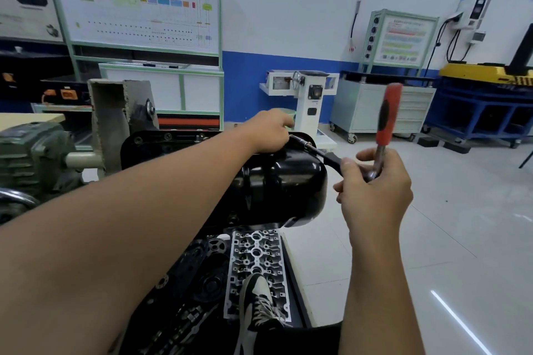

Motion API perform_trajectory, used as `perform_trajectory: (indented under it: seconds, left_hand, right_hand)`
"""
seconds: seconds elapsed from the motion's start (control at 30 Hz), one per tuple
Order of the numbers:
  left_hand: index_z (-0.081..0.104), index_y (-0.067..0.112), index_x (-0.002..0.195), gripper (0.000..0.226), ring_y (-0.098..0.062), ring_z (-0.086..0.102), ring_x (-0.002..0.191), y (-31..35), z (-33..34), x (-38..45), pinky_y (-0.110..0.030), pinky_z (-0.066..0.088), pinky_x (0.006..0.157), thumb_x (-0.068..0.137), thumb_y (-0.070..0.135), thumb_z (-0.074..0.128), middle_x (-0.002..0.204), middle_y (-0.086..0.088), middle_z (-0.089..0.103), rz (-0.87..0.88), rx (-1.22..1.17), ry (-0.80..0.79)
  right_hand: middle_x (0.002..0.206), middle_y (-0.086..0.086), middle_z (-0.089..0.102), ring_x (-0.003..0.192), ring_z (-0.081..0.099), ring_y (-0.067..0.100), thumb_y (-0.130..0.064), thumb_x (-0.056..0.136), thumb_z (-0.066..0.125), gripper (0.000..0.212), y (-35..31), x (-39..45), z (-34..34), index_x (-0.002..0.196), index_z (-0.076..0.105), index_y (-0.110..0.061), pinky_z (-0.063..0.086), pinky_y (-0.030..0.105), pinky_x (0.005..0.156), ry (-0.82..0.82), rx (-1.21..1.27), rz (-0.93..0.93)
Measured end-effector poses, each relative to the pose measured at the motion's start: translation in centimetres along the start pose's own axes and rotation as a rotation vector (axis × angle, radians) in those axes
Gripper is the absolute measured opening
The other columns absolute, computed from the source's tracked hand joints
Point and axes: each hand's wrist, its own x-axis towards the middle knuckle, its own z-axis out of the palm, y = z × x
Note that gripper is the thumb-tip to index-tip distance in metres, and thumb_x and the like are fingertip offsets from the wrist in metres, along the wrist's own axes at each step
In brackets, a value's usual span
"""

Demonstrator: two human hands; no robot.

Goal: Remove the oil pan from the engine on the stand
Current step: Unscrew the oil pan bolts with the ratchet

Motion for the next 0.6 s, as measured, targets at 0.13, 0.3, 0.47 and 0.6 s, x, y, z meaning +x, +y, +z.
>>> perform_trajectory:
  seconds: [0.13,0.3,0.47,0.6]
  left_hand:
    - [0.066,0.027,0.136,0.055,-0.027,0.057,0.124,-0.2,0.0,0.6,-0.04,0.048,0.106,0.092,0.001,0.045,0.137,-0.006,0.063,0.042,0.079,-0.016]
    - [0.078,0.024,0.116,0.048,-0.025,0.062,0.107,0.3,-0.7,1.5,-0.041,0.055,0.095,0.088,-0.002,0.049,0.115,-0.003,0.073,0.081,0.181,-0.031]
    - [0.081,0.012,0.102,0.043,-0.025,0.063,0.1,0.9,0.1,1.9,-0.043,0.058,0.091,0.083,-0.004,0.046,0.104,-0.009,0.075,0.06,0.143,0.032]
    - [0.081,0.012,0.108,0.05,-0.019,0.063,0.108,0.5,0.3,1.9,-0.024,0.047,0.091,0.085,-0.007,0.042,0.115,-0.006,0.076,0.015,-0.048,0.121]
  right_hand:
    - [0.079,-0.024,0.069,0.073,0.066,0.0,0.001,0.08,0.075,0.037,0.2,0.0,-0.2,0.078,0.062,-0.034,0.059,0.028,0.073,-0.018,-0.024,-0.02]
    - [0.071,-0.011,0.072,0.066,0.071,0.011,-0.03,0.087,0.081,0.021,0.6,-0.1,0.2,0.078,0.063,-0.035,0.06,0.039,0.068,-0.001,-0.016,0.014]
    - [0.067,-0.003,0.069,0.062,0.07,0.019,-0.026,0.091,0.077,0.024,0.7,-0.2,0.8,0.08,0.057,-0.032,0.06,0.039,0.064,0.093,0.004,-0.022]
    - [0.078,-0.02,0.064,0.073,0.064,-0.008,-0.002,0.078,0.082,0.037,-0.1,-0.9,1.2,0.09,0.059,-0.028,0.046,0.007,0.066,0.089,-0.024,-0.131]
